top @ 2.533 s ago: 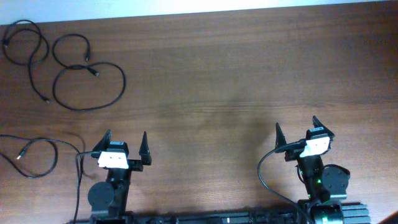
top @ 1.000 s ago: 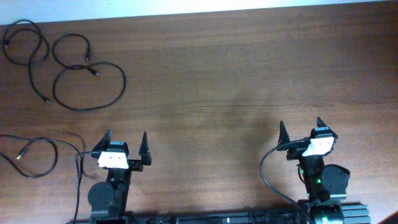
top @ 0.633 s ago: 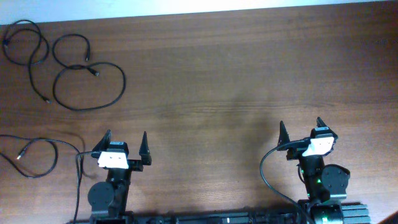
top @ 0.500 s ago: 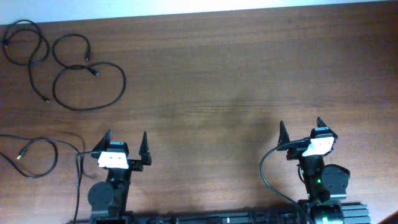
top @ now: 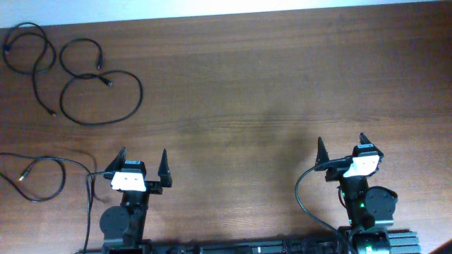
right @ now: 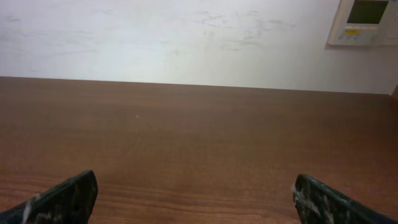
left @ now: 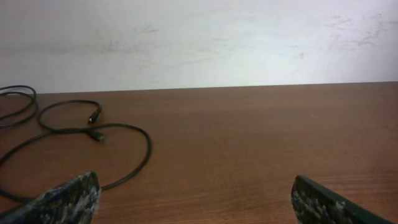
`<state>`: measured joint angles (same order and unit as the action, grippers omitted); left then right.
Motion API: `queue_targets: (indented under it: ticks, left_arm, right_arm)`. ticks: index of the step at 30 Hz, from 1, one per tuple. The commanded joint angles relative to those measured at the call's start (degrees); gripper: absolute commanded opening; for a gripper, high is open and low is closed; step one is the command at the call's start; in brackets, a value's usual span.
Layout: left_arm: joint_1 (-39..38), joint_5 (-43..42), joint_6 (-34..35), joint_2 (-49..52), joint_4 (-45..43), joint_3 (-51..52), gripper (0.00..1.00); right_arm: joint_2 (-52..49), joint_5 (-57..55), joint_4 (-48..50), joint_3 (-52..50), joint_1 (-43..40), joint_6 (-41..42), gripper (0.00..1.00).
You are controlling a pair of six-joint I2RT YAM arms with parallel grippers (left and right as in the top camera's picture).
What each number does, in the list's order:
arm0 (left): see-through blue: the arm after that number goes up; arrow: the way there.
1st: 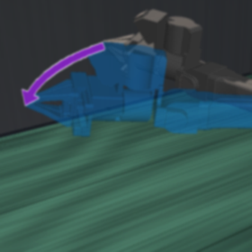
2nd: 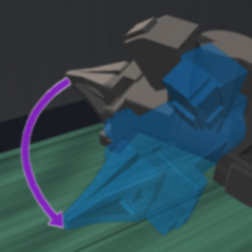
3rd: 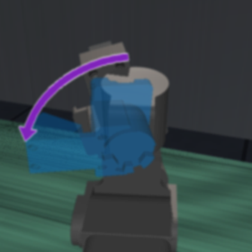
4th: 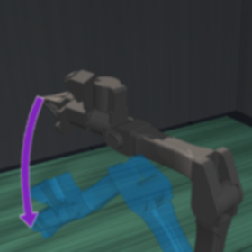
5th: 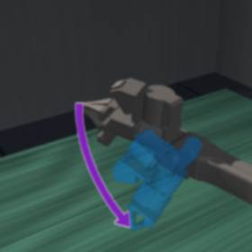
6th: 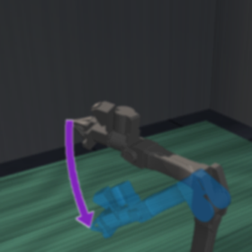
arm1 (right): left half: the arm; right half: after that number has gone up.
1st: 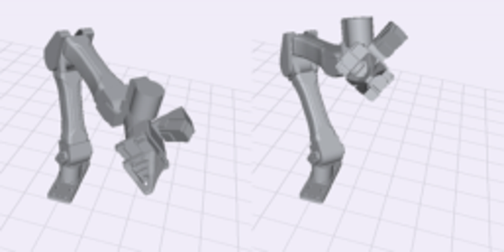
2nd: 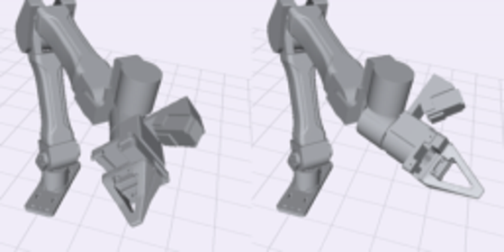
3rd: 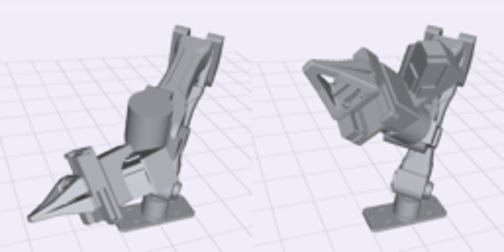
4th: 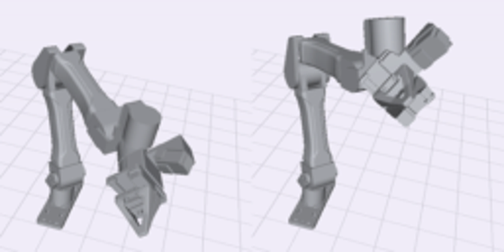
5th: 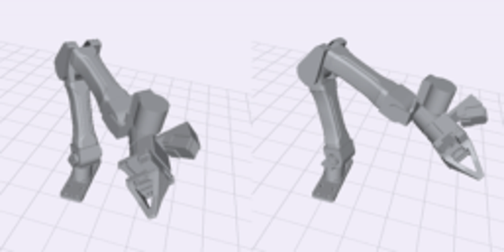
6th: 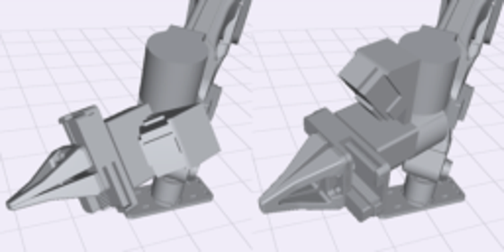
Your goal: Untangle cables
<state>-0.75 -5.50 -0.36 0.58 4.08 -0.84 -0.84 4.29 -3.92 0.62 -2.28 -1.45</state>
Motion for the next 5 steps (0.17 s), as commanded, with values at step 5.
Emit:
queue_targets:
  ticks: [5]
  left_arm:
    - [-0.2,0.4,0.4,-0.2,0.1,0.3,0.99]
  right_arm:
    - [0.7,-0.3,-0.4,-0.3,-0.4,0.4,0.99]
